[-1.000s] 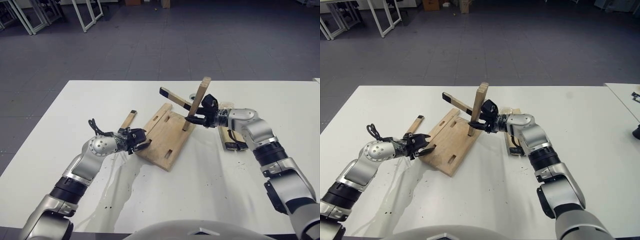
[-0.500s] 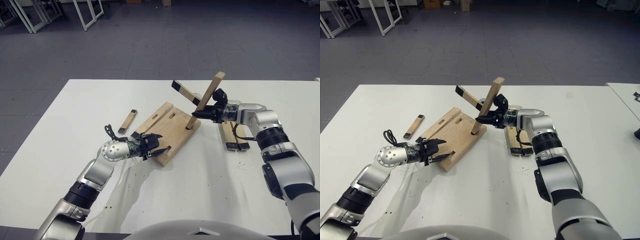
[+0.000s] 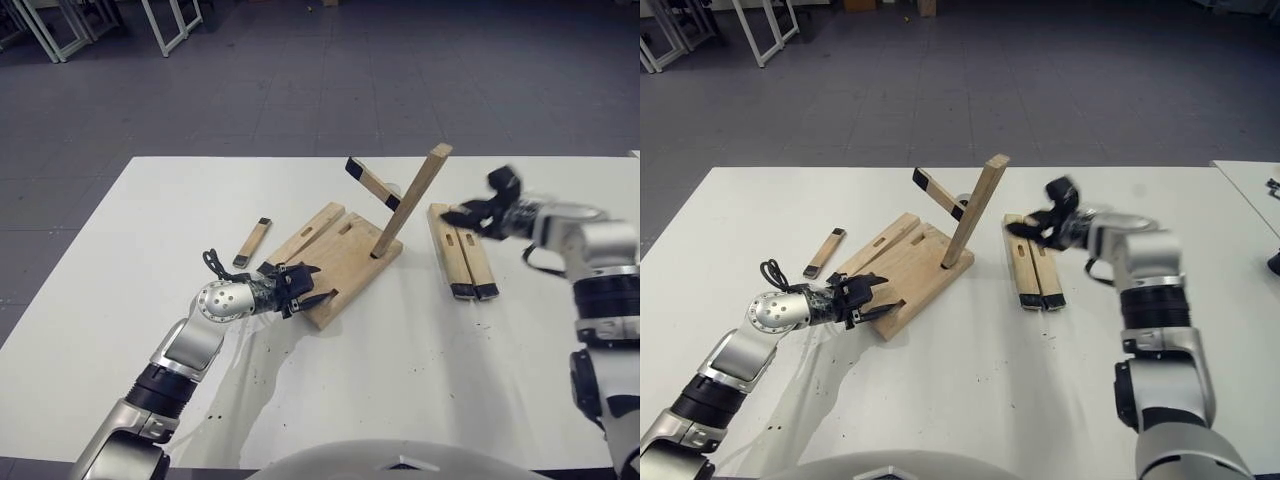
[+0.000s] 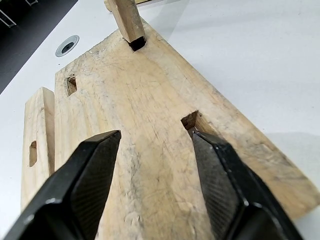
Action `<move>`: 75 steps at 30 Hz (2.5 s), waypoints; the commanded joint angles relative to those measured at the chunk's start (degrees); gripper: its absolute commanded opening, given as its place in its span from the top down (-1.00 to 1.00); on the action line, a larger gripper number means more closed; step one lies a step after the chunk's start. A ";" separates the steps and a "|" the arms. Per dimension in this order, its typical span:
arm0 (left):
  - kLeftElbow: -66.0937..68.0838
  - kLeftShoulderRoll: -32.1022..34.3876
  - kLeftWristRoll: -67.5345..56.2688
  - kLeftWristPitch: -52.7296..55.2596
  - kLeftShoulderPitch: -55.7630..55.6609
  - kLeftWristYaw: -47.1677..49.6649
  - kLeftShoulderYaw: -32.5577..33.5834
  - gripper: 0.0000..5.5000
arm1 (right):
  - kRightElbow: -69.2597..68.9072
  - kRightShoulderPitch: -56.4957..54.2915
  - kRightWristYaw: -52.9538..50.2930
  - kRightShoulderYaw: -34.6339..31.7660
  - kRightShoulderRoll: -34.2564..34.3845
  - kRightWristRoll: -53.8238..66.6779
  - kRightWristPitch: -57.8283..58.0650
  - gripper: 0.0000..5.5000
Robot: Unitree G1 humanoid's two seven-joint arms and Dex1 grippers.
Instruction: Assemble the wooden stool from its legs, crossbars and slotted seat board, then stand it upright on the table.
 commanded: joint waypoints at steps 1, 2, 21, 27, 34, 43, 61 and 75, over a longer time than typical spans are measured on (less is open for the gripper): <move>1.51 0.50 1.23 2.10 1.97 -0.48 -0.80 0.04 | -2.86 -12.88 -9.18 -10.25 7.16 6.65 -4.74 -0.20; 1.80 0.39 1.29 2.02 1.69 -0.53 -0.85 0.04 | -2.82 -15.38 -11.55 -12.99 10.02 8.98 -6.96 -0.20; 0.74 -1.78 -0.37 3.36 1.37 0.23 0.27 0.04 | -9.63 -9.43 -18.54 -13.18 16.15 15.32 -3.17 -0.20; -5.01 -3.00 -5.99 8.38 0.83 4.44 9.53 0.04 | -26.68 9.63 -27.06 -19.43 15.11 17.57 3.48 -0.20; 6.29 -0.49 -0.47 0.93 0.91 11.16 13.72 0.04 | -31.62 34.59 -31.98 -10.32 14.62 6.81 2.15 -0.20; 20.34 -0.47 3.63 -7.95 -1.07 13.32 12.70 0.04 | -29.42 43.05 -33.09 -1.84 13.16 -3.47 -0.36 -0.20; 11.65 0.19 5.43 -6.96 3.63 6.46 5.54 0.04 | -17.98 39.22 -28.07 -2.53 15.44 -1.84 -1.70 0.07; 0.04 -5.47 6.21 1.32 2.46 -0.47 -5.24 0.04 | -23.19 18.42 -24.75 -16.80 16.92 14.29 -8.70 0.27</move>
